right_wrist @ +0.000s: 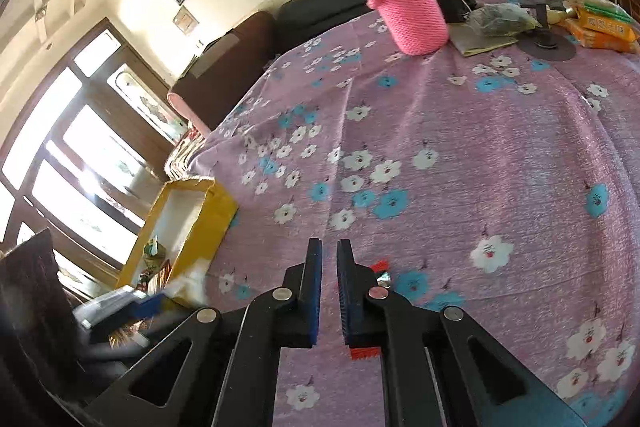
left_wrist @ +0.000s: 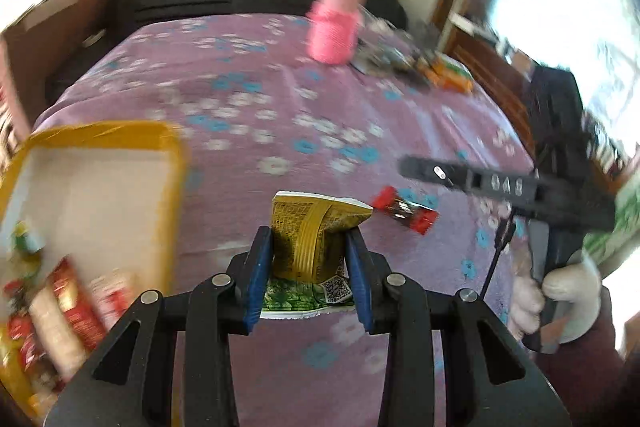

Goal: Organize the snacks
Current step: 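Carry the candy and gold packet into the tray and open both tools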

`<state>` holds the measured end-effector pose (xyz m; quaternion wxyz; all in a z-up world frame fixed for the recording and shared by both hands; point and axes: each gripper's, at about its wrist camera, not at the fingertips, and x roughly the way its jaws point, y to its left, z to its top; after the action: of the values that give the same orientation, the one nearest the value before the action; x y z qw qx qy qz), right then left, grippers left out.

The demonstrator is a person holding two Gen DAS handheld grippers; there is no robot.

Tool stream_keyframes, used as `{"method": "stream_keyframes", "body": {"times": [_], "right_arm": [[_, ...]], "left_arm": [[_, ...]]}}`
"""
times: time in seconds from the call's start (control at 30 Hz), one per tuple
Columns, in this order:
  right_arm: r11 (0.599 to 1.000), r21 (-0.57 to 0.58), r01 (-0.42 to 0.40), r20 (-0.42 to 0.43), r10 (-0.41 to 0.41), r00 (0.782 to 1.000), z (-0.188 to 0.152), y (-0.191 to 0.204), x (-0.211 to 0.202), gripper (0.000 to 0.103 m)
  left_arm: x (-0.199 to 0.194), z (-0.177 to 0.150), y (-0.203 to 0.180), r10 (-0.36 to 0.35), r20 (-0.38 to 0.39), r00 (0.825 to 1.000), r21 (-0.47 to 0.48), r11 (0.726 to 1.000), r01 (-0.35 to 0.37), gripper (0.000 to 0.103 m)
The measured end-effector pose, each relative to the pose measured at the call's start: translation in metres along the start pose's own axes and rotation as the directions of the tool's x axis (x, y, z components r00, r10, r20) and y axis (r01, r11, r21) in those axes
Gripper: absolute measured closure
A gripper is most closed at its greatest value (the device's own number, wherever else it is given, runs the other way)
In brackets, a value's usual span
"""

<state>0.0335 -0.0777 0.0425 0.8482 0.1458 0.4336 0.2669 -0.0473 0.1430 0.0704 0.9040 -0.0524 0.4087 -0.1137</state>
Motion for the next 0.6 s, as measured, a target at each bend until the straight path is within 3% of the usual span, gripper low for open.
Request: {"method": "stream_keyframes", "body": {"times": [0.07,0.13,0.17,0.2,0.23,0.33,0.37,0.4,0.5,0.6], "right_arm": [[0.999,-0.037,0.039,0.004,-0.039,0.999,-0.002,0.007,0.001,0.094],[0.986,-0.102,0.132,0.006,-0.132,0.991,-0.006,0.014,0.007,0.087],[0.978,-0.124,0.170,0.003,-0.171,0.985,-0.008,0.015,0.011,0.074],[0.965,-0.152,0.214,-0.013,-0.219,0.976,-0.012,0.016,0.018,0.053],[0.958,-0.168,0.232,-0.029,-0.240,0.970,-0.015,0.016,0.024,0.047],[0.932,-0.227,0.284,-0.037,-0.299,0.953,-0.025,0.021,0.033,0.053],[0.923,-0.248,0.295,-0.044,-0.315,0.948,-0.028,0.026,0.034,0.071],[0.909,-0.267,0.320,-0.040,-0.342,0.939,-0.032,0.031,0.035,0.074],[0.896,-0.283,0.343,-0.019,-0.362,0.932,-0.042,0.039,0.029,0.076],[0.915,-0.252,0.316,-0.028,-0.333,0.942,-0.046,0.045,0.019,0.077]], "left_arm": [[-0.018,-0.004,0.023,0.024,0.026,0.999,-0.046,0.999,-0.023,0.069],[-0.033,-0.009,0.042,0.040,0.050,0.998,-0.084,0.996,-0.036,0.069],[-0.042,-0.012,0.052,0.043,0.063,0.997,-0.104,0.994,-0.037,0.069],[-0.047,-0.015,0.058,0.046,0.068,0.997,-0.113,0.993,-0.038,0.069],[-0.053,-0.018,0.064,0.051,0.075,0.996,-0.123,0.992,-0.041,0.069],[-0.064,-0.023,0.081,0.072,0.090,0.993,-0.142,0.988,-0.058,0.069],[-0.068,-0.024,0.088,0.082,0.094,0.992,-0.153,0.986,-0.067,0.069],[-0.070,-0.025,0.093,0.087,0.096,0.992,-0.161,0.984,-0.071,0.069],[-0.077,-0.024,0.113,0.100,0.100,0.990,-0.202,0.976,-0.079,0.069],[-0.078,-0.023,0.136,0.108,0.081,0.991,-0.245,0.966,-0.085,0.069]]}}
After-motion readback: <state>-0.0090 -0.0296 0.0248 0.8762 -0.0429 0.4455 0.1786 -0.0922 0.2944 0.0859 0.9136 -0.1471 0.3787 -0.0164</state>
